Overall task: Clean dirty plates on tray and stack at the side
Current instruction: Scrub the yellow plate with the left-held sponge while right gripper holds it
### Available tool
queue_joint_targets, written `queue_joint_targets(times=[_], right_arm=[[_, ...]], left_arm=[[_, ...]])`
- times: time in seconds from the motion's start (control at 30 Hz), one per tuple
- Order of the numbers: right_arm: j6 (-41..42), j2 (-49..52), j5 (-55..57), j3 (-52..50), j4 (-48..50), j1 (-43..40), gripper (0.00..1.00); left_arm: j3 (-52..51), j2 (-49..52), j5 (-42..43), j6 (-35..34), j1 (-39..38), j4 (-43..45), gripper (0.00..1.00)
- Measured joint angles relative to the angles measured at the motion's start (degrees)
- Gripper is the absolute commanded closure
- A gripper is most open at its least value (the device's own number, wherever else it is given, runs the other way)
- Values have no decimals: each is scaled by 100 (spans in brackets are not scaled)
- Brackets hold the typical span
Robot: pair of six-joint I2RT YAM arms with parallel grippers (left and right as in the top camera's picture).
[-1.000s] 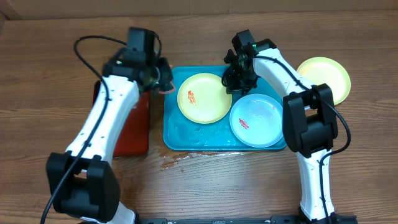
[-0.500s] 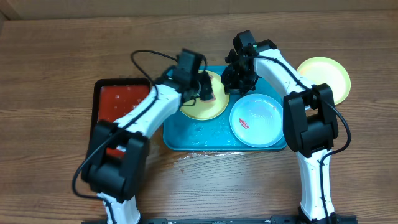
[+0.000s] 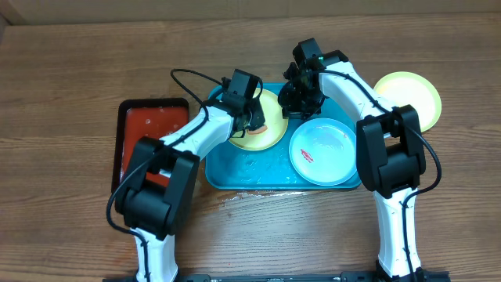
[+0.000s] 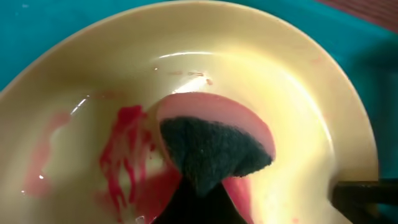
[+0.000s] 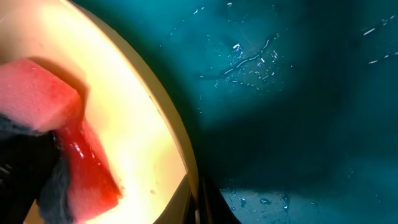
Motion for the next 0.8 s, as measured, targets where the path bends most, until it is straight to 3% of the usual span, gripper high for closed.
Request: queue_joint_targets(times=[0.2,0.5,0.8], right_arm=[[9,0,-15,-4,22,4,96],[33,0,-50,-4,31,13,96],[42,2,-55,-4,35,13,96]], left_arm=[[136,13,-275,501,70,-389,96],[1108,153,-750,1082,444,-1770,96],[1440,264,575,1051,330,-1440,96]])
